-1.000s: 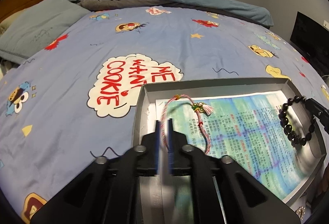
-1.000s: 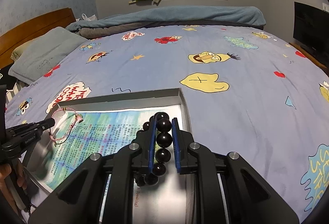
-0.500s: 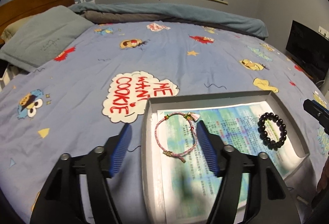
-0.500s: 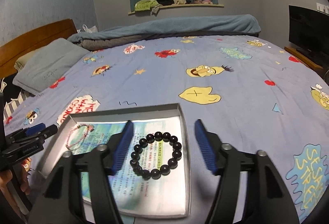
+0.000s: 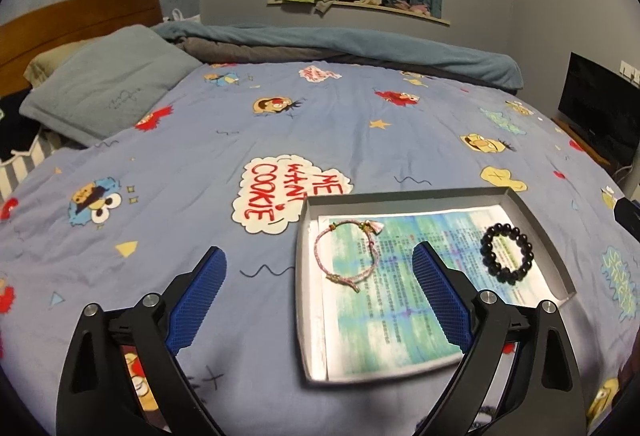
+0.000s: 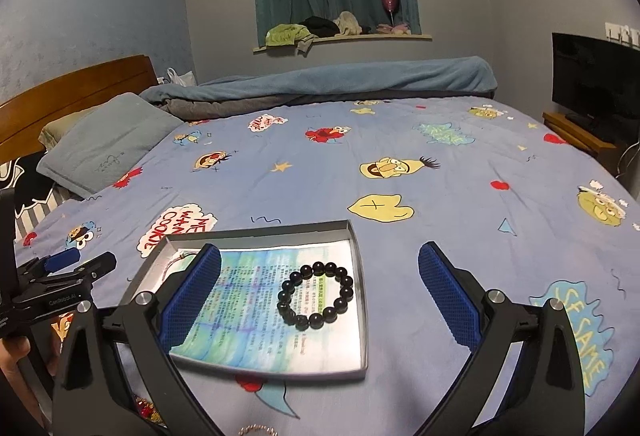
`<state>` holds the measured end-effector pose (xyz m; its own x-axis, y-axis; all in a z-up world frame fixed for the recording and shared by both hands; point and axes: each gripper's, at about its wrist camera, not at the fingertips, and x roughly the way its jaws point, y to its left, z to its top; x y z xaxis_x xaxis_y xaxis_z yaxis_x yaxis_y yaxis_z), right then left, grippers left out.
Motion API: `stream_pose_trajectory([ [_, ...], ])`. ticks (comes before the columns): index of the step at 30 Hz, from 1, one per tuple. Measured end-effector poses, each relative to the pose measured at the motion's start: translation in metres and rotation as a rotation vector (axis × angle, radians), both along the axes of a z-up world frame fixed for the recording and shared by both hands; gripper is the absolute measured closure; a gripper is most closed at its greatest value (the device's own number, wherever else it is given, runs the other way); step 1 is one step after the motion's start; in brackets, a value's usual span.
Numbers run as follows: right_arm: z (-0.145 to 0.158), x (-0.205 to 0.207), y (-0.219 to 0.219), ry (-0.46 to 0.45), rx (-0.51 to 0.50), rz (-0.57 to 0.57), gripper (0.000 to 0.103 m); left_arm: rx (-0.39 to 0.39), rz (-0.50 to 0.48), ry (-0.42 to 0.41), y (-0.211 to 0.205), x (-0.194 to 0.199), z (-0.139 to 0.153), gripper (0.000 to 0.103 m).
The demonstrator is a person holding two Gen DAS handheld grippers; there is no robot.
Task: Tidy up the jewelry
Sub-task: 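Withdraw both open tools from the box back toward the jewelry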
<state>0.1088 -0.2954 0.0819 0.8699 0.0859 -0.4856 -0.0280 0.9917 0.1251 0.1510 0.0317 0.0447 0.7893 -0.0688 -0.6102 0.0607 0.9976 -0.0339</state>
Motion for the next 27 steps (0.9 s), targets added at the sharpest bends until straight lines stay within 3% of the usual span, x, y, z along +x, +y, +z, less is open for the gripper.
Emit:
stream_pose_trajectory([
  [15, 0.029, -0.074, -0.004, 0.006, 0.0, 0.033, 0.005, 0.011, -0.082, -0.049, -0.009, -0.081, 0.053, 0.008],
  [27, 0.031, -0.127, 0.022, 0.006, -0.016, 0.069, 0.005, 0.026, -0.12, -0.061, -0.005, -0.141, 0.058, 0.007],
])
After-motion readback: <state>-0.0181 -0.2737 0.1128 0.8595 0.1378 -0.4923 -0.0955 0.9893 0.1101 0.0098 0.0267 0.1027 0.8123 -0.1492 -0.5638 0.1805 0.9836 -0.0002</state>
